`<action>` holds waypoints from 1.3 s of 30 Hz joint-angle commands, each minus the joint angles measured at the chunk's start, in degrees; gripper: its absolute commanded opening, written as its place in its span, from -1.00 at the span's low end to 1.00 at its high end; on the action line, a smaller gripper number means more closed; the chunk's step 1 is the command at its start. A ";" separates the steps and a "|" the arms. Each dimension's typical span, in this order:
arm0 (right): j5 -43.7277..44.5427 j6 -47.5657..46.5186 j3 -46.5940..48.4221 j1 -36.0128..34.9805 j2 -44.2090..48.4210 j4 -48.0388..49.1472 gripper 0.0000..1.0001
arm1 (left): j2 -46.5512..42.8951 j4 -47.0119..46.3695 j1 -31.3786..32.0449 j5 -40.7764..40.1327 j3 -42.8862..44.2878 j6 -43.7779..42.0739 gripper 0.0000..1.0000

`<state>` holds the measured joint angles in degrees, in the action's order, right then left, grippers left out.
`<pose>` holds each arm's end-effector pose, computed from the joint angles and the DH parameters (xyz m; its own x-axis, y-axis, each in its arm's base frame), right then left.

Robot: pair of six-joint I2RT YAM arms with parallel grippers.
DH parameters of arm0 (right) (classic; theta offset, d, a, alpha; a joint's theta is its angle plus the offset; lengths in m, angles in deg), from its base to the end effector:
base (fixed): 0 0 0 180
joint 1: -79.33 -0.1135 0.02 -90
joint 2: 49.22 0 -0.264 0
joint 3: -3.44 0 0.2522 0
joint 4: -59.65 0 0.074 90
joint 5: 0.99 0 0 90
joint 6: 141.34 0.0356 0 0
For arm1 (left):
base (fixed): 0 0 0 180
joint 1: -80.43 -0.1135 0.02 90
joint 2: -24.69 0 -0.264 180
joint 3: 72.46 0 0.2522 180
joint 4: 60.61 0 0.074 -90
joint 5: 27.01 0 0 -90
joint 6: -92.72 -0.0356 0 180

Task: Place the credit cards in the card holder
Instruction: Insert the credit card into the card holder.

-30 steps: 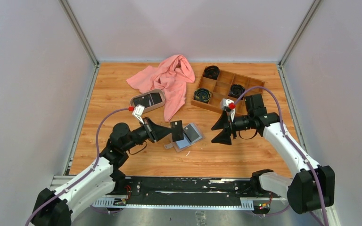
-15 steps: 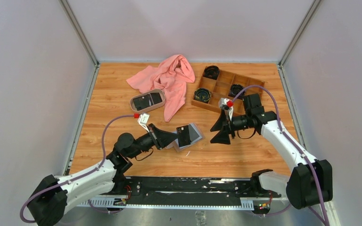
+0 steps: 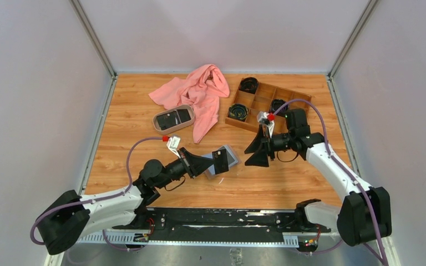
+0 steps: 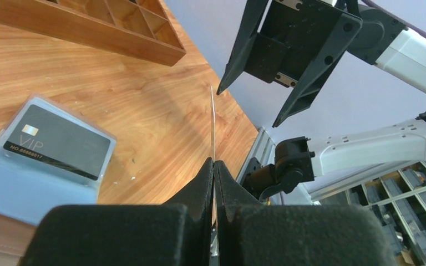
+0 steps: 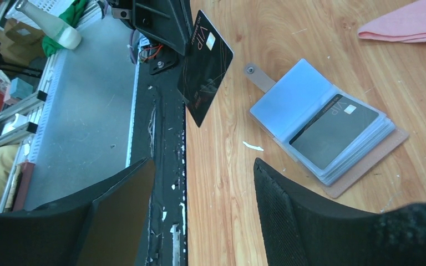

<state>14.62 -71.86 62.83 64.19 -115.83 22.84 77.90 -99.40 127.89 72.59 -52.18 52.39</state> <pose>0.2087 0.0920 0.2660 -0.3694 -0.1977 -0.9080 -0.9270 0.0103 0.3749 0.1187 -0.1382 0.1990 -0.5947 -0.4637 -0.6568 0.5954 0.2950 -0.7473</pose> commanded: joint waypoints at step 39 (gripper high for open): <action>-2.12 8.32 2.08 -7.39 -8.51 8.57 -1.00 | 2.36 2.64 6.27 -6.83 2.68 -6.49 -0.02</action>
<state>12.19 -55.07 63.31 57.46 -125.73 37.18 92.05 -116.10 133.86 68.94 -50.36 53.77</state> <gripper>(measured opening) 0.009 0.436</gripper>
